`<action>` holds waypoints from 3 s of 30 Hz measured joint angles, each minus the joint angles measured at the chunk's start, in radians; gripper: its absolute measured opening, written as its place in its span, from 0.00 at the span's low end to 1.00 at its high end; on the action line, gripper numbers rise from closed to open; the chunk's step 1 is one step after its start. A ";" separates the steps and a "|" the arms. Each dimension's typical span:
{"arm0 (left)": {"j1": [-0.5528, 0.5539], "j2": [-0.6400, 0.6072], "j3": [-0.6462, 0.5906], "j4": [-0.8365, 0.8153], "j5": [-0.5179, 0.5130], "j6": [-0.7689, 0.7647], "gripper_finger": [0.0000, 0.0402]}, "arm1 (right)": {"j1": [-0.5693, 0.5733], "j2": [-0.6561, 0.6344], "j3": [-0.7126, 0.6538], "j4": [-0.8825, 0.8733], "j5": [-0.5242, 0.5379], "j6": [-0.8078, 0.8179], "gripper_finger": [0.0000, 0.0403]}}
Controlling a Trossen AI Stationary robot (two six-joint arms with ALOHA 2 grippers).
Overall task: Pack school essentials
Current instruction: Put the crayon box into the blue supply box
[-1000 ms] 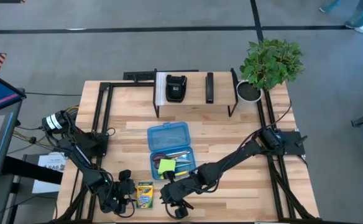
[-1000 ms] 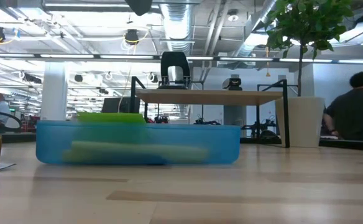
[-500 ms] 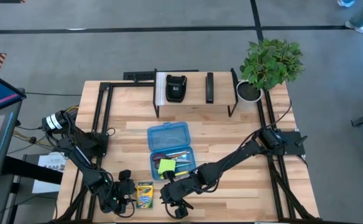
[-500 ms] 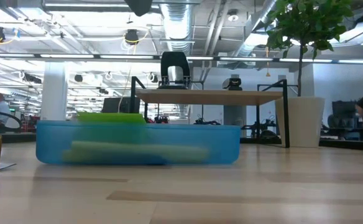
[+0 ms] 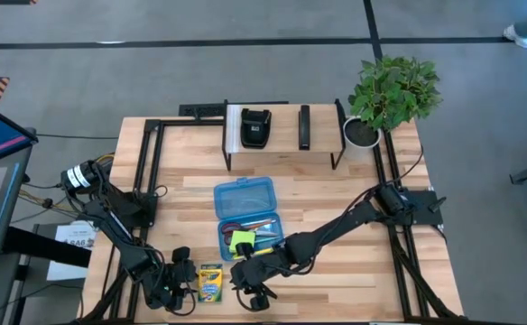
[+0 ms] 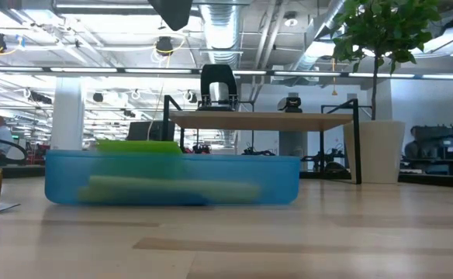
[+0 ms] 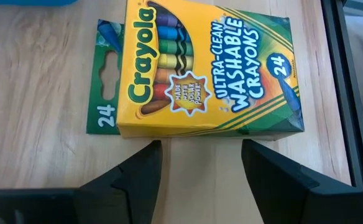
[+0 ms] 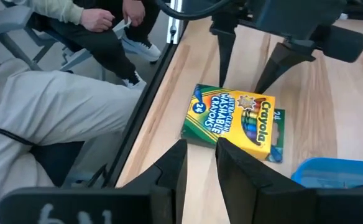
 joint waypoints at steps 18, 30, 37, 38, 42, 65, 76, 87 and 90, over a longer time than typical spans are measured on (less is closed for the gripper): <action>-0.002 0.000 0.000 -0.001 -0.022 0.023 0.52 | -0.018 0.012 0.002 0.008 0.000 0.016 0.27; -0.002 0.000 0.000 0.013 -0.023 0.010 0.52 | -0.016 0.098 0.000 0.044 0.005 0.015 0.27; -0.002 0.000 0.000 0.059 -0.025 0.035 0.52 | -0.017 0.163 0.004 0.089 0.032 0.029 0.27; -0.002 0.000 0.000 0.070 -0.025 0.040 0.52 | -0.017 0.174 0.004 0.092 0.031 0.039 0.27; -0.002 0.000 0.000 0.081 -0.025 0.041 0.52 | -0.016 0.212 0.003 0.110 0.029 0.058 0.27; -0.002 0.144 0.021 0.188 -0.082 0.048 0.52 | -0.018 0.212 0.000 0.103 0.027 0.070 0.27; 0.018 0.151 0.057 0.171 -0.095 0.124 0.52 | -0.019 0.212 0.000 0.109 0.027 0.068 0.27; 0.024 0.145 0.063 0.051 -0.128 0.097 0.52 | -0.019 0.210 0.000 -0.005 0.028 0.088 0.27; 0.024 0.145 0.061 0.060 -0.132 0.125 0.52 | -0.019 0.210 0.000 0.016 0.028 0.075 0.27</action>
